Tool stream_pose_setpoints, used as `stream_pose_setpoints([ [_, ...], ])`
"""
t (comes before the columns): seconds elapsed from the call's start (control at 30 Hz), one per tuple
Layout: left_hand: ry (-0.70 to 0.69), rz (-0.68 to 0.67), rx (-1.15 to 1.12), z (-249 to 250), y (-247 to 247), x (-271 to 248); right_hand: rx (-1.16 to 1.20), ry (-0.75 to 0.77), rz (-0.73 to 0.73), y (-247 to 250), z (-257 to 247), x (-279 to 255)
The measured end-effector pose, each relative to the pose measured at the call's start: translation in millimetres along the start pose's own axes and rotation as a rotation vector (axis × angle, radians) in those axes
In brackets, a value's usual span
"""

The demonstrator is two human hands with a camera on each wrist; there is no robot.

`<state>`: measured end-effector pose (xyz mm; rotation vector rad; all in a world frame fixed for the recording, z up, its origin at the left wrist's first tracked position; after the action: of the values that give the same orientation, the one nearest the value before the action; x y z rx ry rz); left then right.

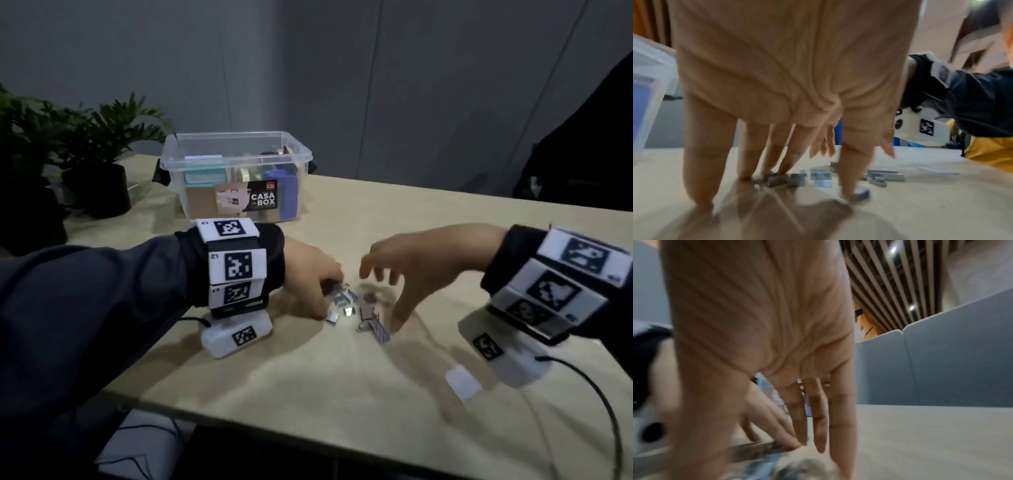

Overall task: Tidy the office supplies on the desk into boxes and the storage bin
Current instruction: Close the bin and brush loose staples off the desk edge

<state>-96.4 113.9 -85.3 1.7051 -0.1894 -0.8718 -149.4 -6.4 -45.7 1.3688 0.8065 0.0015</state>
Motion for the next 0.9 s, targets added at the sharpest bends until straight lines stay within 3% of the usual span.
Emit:
stream_pose_setpoints([
  [0.07,0.031,0.077,-0.035,3.4,7.0,-5.1,0.170,-0.105,-0.056,-5.2,3.8,-1.4],
  [0.17,0.077,0.105,-0.035,11.7,9.4,-9.4,0.313,-0.116,-0.115,-19.8,-0.7,7.7],
  [0.33,-0.012,0.132,-0.181,24.4,7.4,-24.2,0.523,-0.009,0.030,-19.2,-13.3,28.2],
  [0.43,0.060,0.129,-0.382,11.3,10.2,-43.1,0.446,-0.033,0.091,-13.3,-10.9,28.2],
  [0.5,0.111,0.204,-0.530,-2.7,11.9,-62.7,0.444,-0.067,0.173,-11.5,-4.6,23.6],
  [0.6,0.173,0.495,-0.789,-24.2,6.9,-98.3,0.486,-0.062,0.204,-13.7,-3.2,19.5],
  [0.73,0.247,0.950,-1.317,-43.1,-28.3,-137.5,0.532,0.010,0.184,-16.0,-20.4,23.8],
  [0.8,0.409,1.246,-1.449,-50.5,-63.5,-149.0,0.514,0.047,0.166,-16.6,-29.9,26.4],
  [0.9,0.768,1.688,-1.796,-51.8,-128.1,-160.4,0.463,0.081,0.159,-16.0,-40.7,28.7],
])
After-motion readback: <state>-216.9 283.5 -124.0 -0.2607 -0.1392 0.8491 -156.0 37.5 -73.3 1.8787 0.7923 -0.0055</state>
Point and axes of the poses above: each hand's wrist, its own x-axis towards the middle knuckle, its own y-axis out of the back of the hand, z = x × y, the point moved 4 cm from there along x, towards the middle knuckle, and after that the axes turned 12 degrees about y, right-handed, at the moved point
